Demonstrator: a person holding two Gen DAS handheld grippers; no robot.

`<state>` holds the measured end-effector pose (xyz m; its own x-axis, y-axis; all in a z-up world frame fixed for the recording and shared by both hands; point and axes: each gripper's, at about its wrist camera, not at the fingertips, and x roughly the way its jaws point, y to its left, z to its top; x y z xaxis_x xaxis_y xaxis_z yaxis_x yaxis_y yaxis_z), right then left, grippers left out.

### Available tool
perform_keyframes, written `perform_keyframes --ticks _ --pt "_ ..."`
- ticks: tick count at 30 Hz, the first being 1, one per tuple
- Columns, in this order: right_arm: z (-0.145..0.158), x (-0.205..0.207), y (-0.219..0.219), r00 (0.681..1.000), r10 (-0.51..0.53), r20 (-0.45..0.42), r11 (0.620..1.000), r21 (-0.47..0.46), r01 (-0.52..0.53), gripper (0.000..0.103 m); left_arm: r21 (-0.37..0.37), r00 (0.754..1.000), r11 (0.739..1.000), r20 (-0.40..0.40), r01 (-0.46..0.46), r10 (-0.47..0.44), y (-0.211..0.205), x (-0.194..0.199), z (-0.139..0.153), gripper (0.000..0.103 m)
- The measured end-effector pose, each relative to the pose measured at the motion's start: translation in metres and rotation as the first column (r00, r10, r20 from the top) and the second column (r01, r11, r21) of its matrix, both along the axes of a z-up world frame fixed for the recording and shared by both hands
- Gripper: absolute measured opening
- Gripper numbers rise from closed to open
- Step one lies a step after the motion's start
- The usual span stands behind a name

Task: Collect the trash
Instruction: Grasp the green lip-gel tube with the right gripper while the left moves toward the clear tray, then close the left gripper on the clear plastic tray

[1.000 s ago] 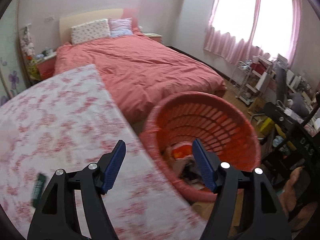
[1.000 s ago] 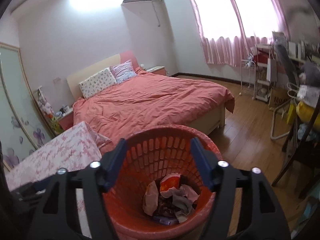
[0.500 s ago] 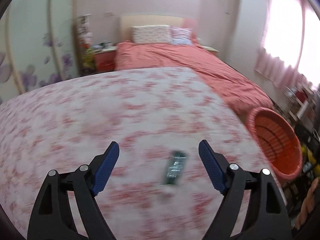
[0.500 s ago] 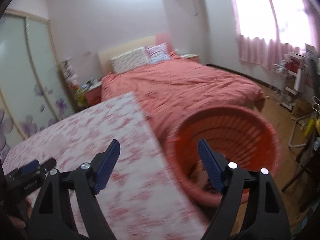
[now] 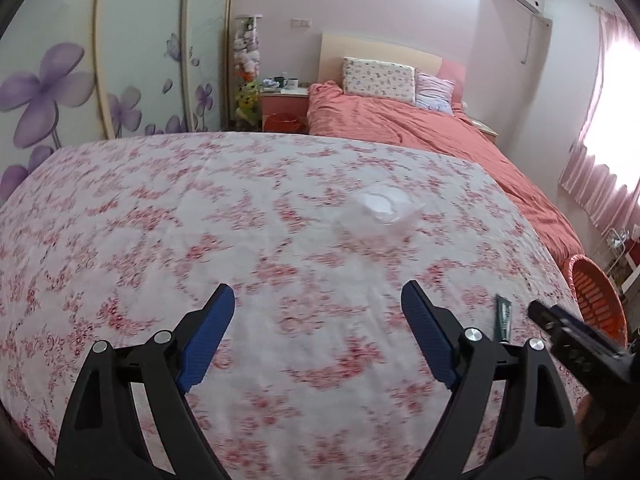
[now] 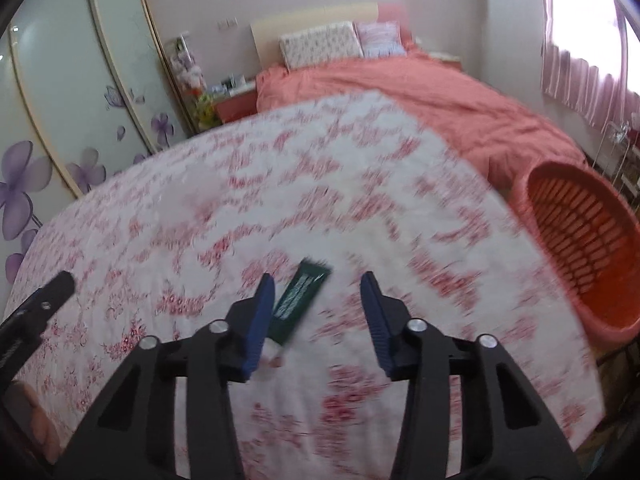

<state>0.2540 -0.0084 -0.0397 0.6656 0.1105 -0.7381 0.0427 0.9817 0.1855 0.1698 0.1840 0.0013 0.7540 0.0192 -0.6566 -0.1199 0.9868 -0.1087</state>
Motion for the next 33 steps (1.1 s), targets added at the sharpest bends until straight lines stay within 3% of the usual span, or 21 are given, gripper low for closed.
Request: perform_keyframes --ticks 7,10,11,12,19,25,27,33 --pt "-0.017 0.011 0.013 0.997 0.004 -0.072 1.000 -0.009 -0.005 0.037 -0.032 1.000 0.999 -0.013 -0.005 0.004 0.017 -0.001 -0.009 0.084" --pt "-0.022 0.012 0.016 0.996 0.014 -0.084 0.998 -0.052 -0.018 0.026 -0.034 1.000 0.999 -0.020 -0.001 0.001 0.017 0.000 -0.012 0.084" --pt "-0.022 0.012 0.016 0.997 0.012 -0.082 0.997 -0.077 -0.019 0.017 -0.035 1.000 0.999 -0.022 -0.001 0.000 0.018 0.000 -0.013 0.084" --pt "-0.023 0.012 0.013 0.997 0.011 -0.081 0.996 -0.085 -0.018 0.016 -0.036 1.000 0.999 -0.023 0.000 -0.001 0.018 0.001 -0.013 0.084" --pt "-0.022 0.030 -0.013 0.996 0.000 -0.093 1.000 -0.023 -0.002 0.016 -0.026 0.999 1.000 -0.037 0.013 -0.014 0.011 0.010 -0.015 0.084" --pt "-0.022 0.043 -0.007 0.995 0.026 -0.095 0.997 -0.075 -0.034 0.019 -0.005 0.999 1.000 -0.033 0.025 -0.025 0.002 0.025 -0.012 0.084" --pt "-0.022 0.041 -0.008 0.996 0.020 -0.091 0.996 -0.080 -0.028 0.025 0.003 0.999 1.000 -0.031 0.030 -0.029 -0.001 0.029 -0.012 0.084" --pt "-0.023 0.036 -0.008 0.997 0.023 -0.072 0.993 -0.114 -0.031 0.026 0.023 0.998 0.999 -0.029 0.048 -0.047 -0.010 0.045 -0.012 0.084"
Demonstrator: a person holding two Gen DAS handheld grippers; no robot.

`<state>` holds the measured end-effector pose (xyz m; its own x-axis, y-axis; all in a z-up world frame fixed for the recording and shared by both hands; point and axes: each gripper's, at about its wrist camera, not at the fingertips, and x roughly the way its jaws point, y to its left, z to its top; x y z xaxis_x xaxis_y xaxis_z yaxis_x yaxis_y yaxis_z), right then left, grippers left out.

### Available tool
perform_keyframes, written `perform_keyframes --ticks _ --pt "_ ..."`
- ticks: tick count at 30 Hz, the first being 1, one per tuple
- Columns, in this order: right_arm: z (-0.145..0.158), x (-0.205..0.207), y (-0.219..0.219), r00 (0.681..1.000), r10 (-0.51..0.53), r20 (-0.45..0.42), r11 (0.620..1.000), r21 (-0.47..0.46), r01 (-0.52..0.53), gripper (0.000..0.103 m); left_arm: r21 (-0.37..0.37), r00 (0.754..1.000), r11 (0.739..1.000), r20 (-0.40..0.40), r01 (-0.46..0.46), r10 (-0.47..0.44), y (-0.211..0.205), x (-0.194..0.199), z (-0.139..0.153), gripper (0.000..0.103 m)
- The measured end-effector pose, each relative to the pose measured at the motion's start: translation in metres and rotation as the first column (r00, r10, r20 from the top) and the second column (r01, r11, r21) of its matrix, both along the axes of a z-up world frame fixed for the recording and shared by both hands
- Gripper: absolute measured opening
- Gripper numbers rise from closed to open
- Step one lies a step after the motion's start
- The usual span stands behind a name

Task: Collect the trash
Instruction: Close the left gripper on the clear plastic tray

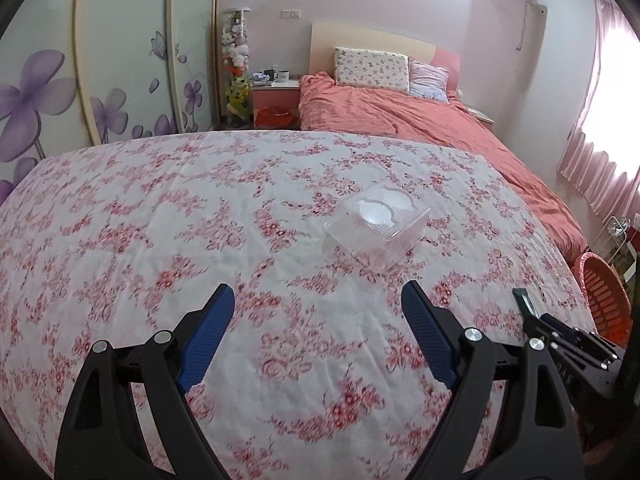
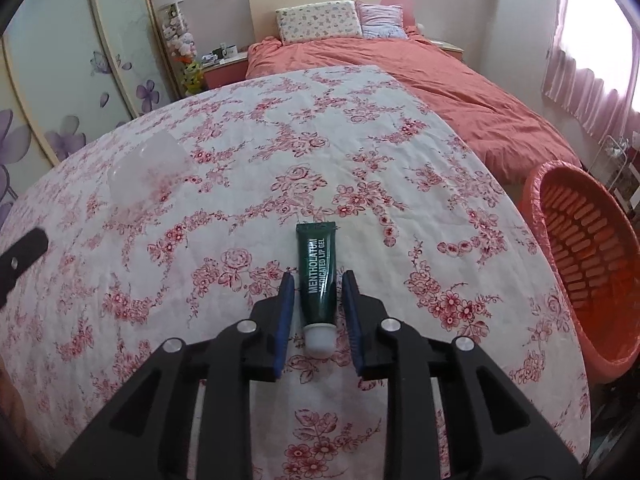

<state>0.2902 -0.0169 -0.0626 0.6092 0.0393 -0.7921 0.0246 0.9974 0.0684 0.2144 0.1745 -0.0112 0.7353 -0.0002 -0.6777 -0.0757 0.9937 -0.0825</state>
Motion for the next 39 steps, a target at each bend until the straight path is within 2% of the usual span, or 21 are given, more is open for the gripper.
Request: perform_keyframes --ticks 1,2,6,8,14,19,22,24,26,28,30,34,37,39 --pt "0.000 0.000 0.002 1.000 0.007 0.003 1.000 -0.014 -0.007 0.026 -0.003 1.000 1.000 0.001 0.001 -0.001 -0.001 0.003 0.000 0.084" --pt "0.000 0.001 0.003 1.000 0.013 0.004 1.000 -0.028 -0.013 0.020 -0.006 1.000 1.000 0.002 0.003 -0.003 -0.002 0.005 0.000 0.084" --pt "0.001 0.008 -0.002 1.000 0.007 0.013 1.000 -0.016 -0.007 0.020 -0.009 1.000 1.000 0.005 0.022 -0.022 -0.008 0.020 -0.001 0.085" --pt "0.002 0.012 -0.010 1.000 -0.005 0.016 1.000 0.001 0.005 0.020 -0.009 0.999 0.999 0.006 0.043 -0.043 -0.013 0.031 -0.001 0.090" --pt "-0.001 0.018 -0.022 1.000 -0.015 0.014 0.999 0.031 0.014 0.020 0.016 0.992 0.992 -0.006 0.127 -0.127 -0.027 0.070 -0.005 0.097" --pt "-0.002 0.020 -0.024 1.000 -0.004 0.015 0.999 0.039 0.003 0.020 0.035 0.988 0.988 -0.039 0.153 -0.151 -0.025 0.105 -0.013 0.097" --pt "-0.002 0.019 -0.024 1.000 0.001 0.016 0.999 0.043 -0.002 0.020 -0.001 0.982 0.983 -0.054 0.183 -0.183 -0.020 0.115 -0.016 0.097" --pt "-0.002 0.019 -0.025 1.000 0.003 0.016 0.999 0.044 -0.004 0.020 -0.051 0.974 0.976 -0.073 0.211 -0.214 -0.017 0.118 -0.020 0.097" --pt "-0.002 0.020 -0.025 1.000 0.004 0.016 0.999 0.046 -0.005 0.020 -0.106 0.963 0.963 -0.078 0.249 -0.257 -0.016 0.115 -0.021 0.097" --pt "-0.002 0.020 -0.025 1.000 0.004 0.016 0.999 0.048 -0.005 0.020 -0.131 0.954 0.950 -0.061 0.284 -0.293 -0.019 0.106 -0.020 0.097" --pt "-0.003 0.020 -0.025 1.000 0.004 0.016 0.999 0.048 -0.005 0.020 -0.153 0.934 0.927 -0.045 0.344 -0.354 -0.027 0.094 -0.018 0.097" --pt "-0.003 0.020 -0.025 1.000 0.005 0.015 0.999 0.043 -0.005 0.020 -0.086 0.920 0.918 -0.013 0.388 -0.391 -0.042 0.080 -0.010 0.096" --pt "-0.003 0.020 -0.025 1.000 0.006 0.015 0.999 0.044 -0.006 0.020 0.014 0.951 0.952 0.040 0.307 -0.307 -0.042 0.085 0.001 0.096" --pt "-0.003 0.020 -0.025 1.000 0.006 0.015 0.999 0.045 -0.006 0.020 0.035 0.966 0.967 0.044 0.252 -0.254 -0.039 0.096 0.004 0.096"
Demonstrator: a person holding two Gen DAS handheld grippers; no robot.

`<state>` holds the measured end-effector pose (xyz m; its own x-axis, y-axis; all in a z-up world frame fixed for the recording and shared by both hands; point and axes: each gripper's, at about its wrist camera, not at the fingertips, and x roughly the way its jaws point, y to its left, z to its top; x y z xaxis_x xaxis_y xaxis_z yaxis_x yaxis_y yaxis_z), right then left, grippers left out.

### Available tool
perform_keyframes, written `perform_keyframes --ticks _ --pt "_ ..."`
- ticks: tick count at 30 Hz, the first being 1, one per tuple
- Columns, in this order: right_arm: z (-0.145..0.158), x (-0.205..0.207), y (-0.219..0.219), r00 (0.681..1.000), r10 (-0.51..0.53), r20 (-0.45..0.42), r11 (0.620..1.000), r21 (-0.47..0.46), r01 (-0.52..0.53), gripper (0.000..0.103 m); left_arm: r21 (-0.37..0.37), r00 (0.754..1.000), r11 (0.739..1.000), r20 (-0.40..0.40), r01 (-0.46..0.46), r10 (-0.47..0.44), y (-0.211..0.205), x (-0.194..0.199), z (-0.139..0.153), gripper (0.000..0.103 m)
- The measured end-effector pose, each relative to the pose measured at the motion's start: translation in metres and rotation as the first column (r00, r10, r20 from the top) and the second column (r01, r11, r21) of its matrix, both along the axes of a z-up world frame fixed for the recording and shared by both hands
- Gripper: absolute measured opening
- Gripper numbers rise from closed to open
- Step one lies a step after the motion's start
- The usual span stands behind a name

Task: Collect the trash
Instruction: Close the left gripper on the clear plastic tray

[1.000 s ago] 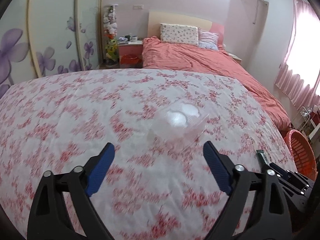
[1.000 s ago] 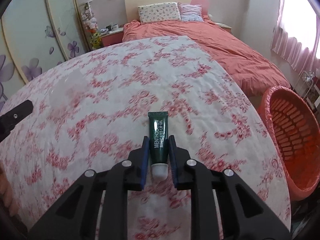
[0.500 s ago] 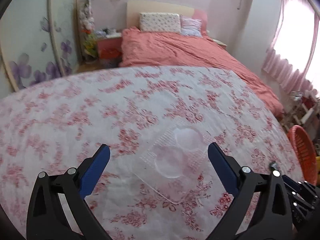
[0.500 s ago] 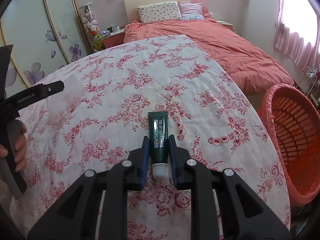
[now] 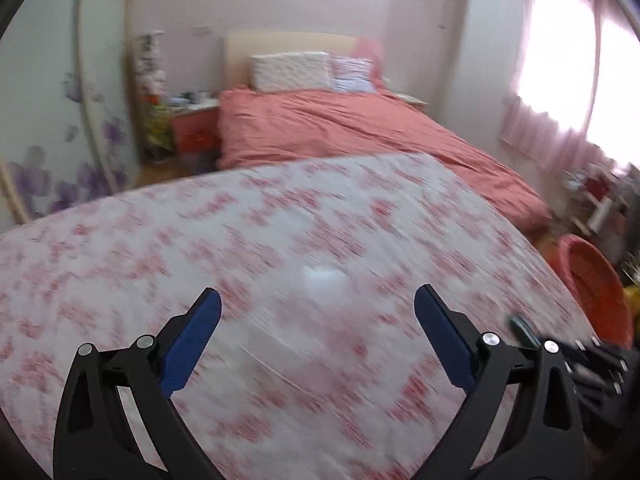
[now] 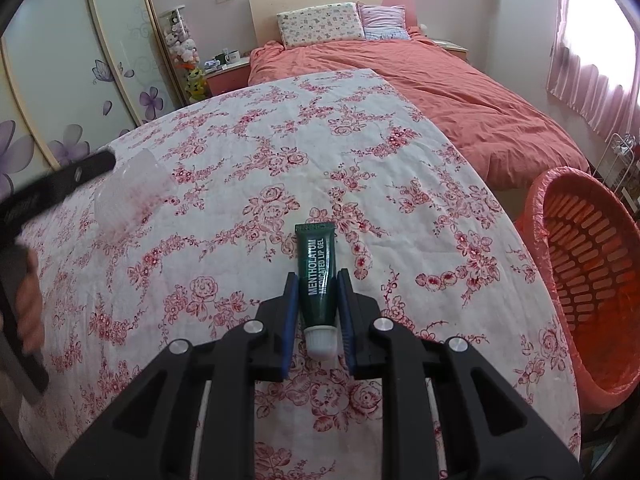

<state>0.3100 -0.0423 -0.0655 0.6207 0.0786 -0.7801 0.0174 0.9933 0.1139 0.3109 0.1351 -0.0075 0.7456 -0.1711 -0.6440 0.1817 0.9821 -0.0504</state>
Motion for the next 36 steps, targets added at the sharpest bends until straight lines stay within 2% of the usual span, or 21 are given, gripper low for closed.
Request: perform_keyframes --ticks 2,4,6,9,13,19,22,25,30,33,36 --pt "0.000 0.000 0.000 1.000 0.001 0.000 1.000 -0.001 -0.001 0.020 0.035 0.997 0.997 0.005 -0.074 0.074 0.003 0.014 0.000 0.096" --pt "0.000 0.000 0.000 1.000 0.002 0.000 1.000 -0.001 -0.002 0.020 0.050 0.994 0.994 -0.024 -0.101 0.102 0.006 0.026 -0.007 0.096" --pt "0.000 0.000 0.001 1.000 0.004 0.000 1.000 -0.001 -0.004 0.020 0.005 0.995 0.997 -0.064 -0.082 0.082 0.009 0.032 -0.014 0.096" --pt "0.000 -0.001 0.001 1.000 0.008 0.000 1.000 -0.002 -0.008 0.020 -0.106 0.993 0.994 -0.118 -0.027 0.014 0.014 0.030 -0.022 0.096" --pt "0.000 -0.001 0.002 1.000 0.008 -0.001 1.000 -0.006 -0.008 0.020 -0.153 0.988 0.988 -0.140 0.038 -0.059 0.012 0.022 -0.025 0.096" --pt "0.000 -0.002 0.002 1.000 0.007 -0.001 1.000 -0.012 -0.007 0.020 -0.087 0.978 0.983 -0.121 0.162 -0.172 -0.015 0.004 -0.027 0.096" --pt "0.000 -0.002 0.002 1.000 0.007 -0.001 1.000 -0.013 -0.007 0.020 0.014 0.984 0.988 -0.091 0.152 -0.150 -0.028 -0.002 -0.028 0.096" --pt "0.000 -0.002 0.002 1.000 0.007 -0.001 1.000 -0.013 -0.007 0.020 0.077 0.989 0.989 -0.087 0.129 -0.122 -0.037 -0.001 -0.032 0.096" --pt "0.000 -0.002 0.002 1.000 0.008 -0.001 1.000 -0.013 -0.008 0.020 0.062 0.992 0.994 -0.100 0.085 -0.079 -0.038 0.010 -0.034 0.095" --pt "0.000 -0.002 0.003 1.000 0.008 -0.001 1.000 -0.009 -0.008 0.020 0.045 0.991 0.997 -0.123 0.063 -0.057 -0.034 0.014 -0.036 0.088" --pt "0.000 -0.003 0.003 1.000 0.008 -0.001 1.000 -0.010 -0.008 0.020 0.044 0.987 0.998 -0.153 0.052 -0.044 -0.033 0.016 -0.039 0.076"
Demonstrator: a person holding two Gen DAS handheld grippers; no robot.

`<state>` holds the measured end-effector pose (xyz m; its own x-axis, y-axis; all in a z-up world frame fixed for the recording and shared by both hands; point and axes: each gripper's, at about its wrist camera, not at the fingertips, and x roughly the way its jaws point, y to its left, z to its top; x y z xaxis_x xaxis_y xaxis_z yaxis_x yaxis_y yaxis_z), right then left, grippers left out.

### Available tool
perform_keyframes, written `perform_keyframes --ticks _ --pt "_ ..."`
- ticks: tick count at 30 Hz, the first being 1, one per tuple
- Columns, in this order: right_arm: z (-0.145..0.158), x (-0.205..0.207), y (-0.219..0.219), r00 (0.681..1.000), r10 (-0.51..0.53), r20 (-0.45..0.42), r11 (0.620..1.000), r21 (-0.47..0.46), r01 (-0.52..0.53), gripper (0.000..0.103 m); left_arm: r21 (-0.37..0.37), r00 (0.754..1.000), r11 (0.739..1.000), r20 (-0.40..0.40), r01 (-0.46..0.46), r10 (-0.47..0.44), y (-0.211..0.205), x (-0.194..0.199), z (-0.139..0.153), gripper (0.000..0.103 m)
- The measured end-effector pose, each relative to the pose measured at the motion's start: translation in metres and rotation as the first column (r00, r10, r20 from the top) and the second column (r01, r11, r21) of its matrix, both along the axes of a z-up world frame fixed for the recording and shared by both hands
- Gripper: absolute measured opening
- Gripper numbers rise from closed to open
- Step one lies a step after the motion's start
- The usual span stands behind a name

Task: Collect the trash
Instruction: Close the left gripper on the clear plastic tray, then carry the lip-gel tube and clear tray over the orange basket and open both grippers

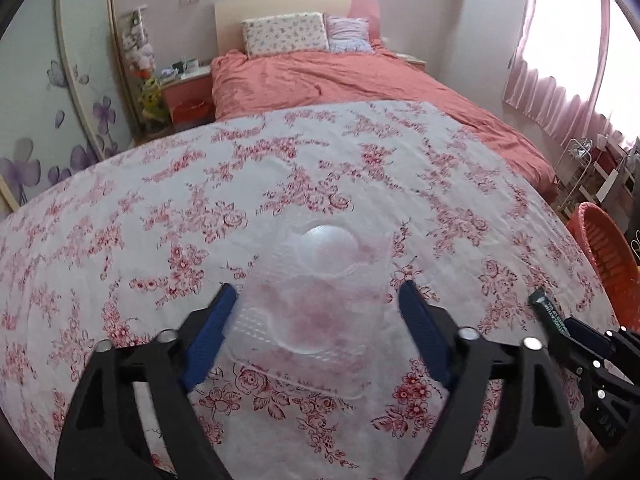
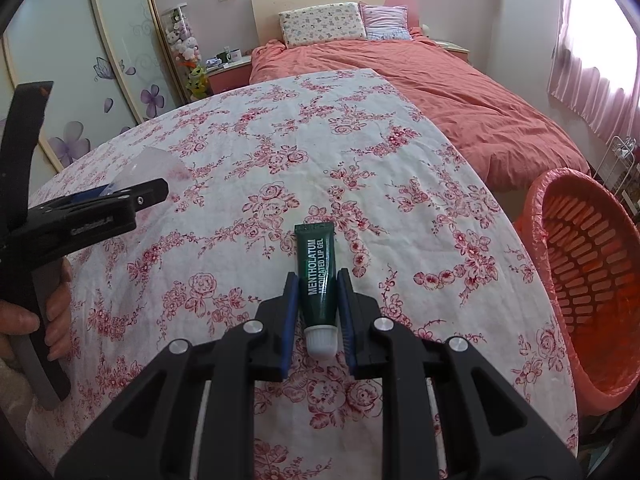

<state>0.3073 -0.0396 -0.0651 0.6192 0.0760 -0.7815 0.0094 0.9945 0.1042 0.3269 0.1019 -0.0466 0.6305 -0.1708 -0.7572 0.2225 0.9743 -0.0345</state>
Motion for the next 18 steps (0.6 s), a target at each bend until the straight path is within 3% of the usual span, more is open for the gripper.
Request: perform_keyframes --ticks 18 --pt "0.0002 -0.0018 -0.0012 1.000 0.008 0.007 1.000 -0.012 -0.008 0.019 0.013 0.998 0.999 -0.016 -0.052 0.053 -0.0034 -0.0068 -0.0016 0.069"
